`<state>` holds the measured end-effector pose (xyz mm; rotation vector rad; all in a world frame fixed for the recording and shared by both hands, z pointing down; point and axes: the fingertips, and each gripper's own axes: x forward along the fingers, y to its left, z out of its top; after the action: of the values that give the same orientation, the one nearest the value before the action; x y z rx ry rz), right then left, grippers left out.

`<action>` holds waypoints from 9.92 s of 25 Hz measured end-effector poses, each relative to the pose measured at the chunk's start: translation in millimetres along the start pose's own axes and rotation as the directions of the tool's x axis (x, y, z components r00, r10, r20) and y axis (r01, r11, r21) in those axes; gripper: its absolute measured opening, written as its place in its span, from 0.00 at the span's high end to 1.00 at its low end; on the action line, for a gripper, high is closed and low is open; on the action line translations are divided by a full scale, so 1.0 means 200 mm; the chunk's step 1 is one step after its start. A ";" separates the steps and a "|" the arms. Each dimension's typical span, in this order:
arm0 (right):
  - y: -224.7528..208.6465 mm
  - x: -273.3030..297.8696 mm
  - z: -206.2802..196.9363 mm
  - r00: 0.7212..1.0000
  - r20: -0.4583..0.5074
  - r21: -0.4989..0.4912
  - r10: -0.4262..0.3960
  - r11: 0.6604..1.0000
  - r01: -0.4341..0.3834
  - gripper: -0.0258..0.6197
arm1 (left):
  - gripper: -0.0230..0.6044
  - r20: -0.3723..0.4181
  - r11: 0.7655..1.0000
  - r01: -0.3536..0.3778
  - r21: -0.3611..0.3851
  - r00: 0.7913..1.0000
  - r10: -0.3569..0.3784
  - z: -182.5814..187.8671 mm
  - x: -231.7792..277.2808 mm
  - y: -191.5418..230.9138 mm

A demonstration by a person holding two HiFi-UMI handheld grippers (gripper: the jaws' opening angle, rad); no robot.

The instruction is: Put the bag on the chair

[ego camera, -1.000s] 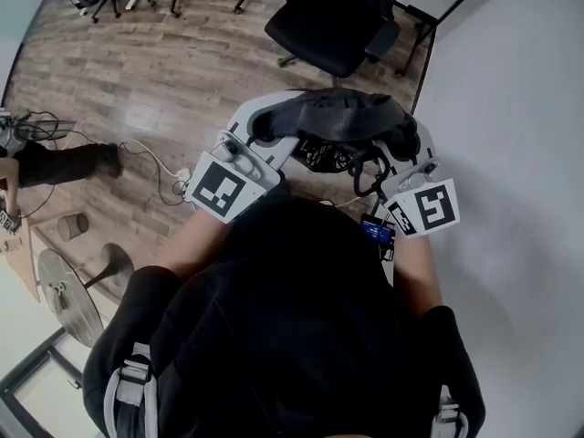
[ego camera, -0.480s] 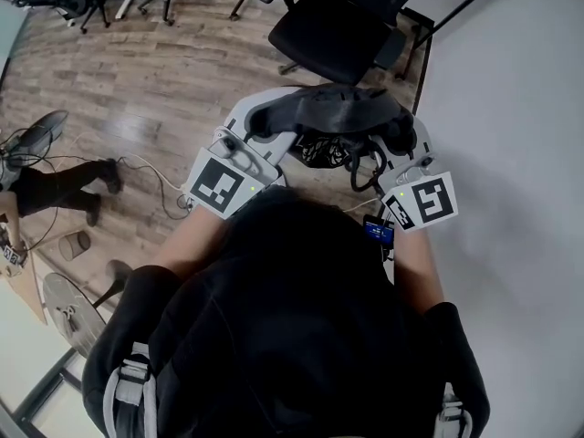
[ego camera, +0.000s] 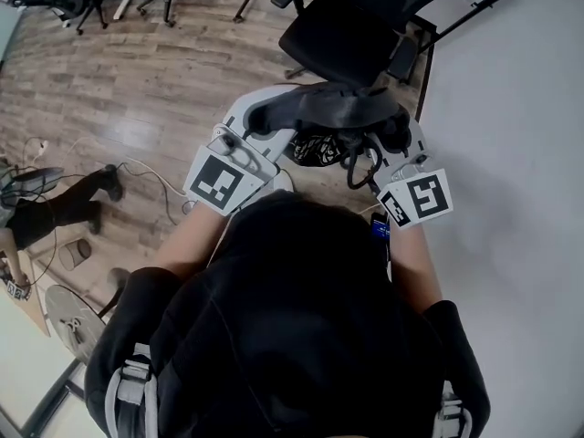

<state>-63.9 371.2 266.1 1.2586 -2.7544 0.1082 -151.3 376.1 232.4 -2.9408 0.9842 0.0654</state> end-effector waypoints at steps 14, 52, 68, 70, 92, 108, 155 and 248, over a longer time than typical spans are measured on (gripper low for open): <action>0.20 0.38 0.09 0.999 -0.012 -0.006 0.046 0.999 -0.046 0.85 | 0.89 0.015 0.998 -0.058 -0.017 0.998 0.058 0.06 -0.23 0.36; -1.12 0.93 0.18 0.998 0.057 -0.013 0.033 0.999 -0.032 0.85 | 0.89 0.004 0.996 -0.081 0.022 0.997 0.080 -0.02 1.06 1.00; -1.41 1.01 0.11 0.999 0.045 0.004 -0.025 1.000 0.025 0.85 | 0.89 0.000 1.000 0.015 0.010 1.000 -0.015 -0.12 1.36 1.12; -1.44 1.05 0.11 0.997 0.042 0.008 -0.063 0.998 0.063 0.85 | 0.89 0.006 0.999 0.054 0.002 0.999 -0.054 -0.14 1.40 1.17; -1.73 1.88 0.12 0.912 -0.049 0.083 -0.407 0.908 0.410 0.85 | 0.89 0.020 0.909 0.411 -0.074 0.912 -0.411 -0.29 1.76 2.12; -2.00 1.97 -0.08 0.828 -0.145 0.097 -0.542 0.825 0.557 0.85 | 0.89 -0.041 0.834 0.540 -0.118 0.836 -0.547 -0.56 2.08 2.22; -3.27 1.88 -1.49 0.837 -0.350 0.223 -0.421 0.830 0.511 0.85 | 0.90 -0.372 0.901 0.392 -0.187 0.821 -0.434 -1.96 3.23 1.99; -3.01 1.79 -1.05 0.830 -0.261 0.330 -0.493 0.762 0.557 0.67 | 0.63 -0.337 0.906 0.378 -0.189 0.842 -0.421 -1.56 2.99 2.20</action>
<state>173.7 -268.2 531.4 1.9811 -2.1942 0.7063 69.5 -349.3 502.7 -3.2685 0.3628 -0.4819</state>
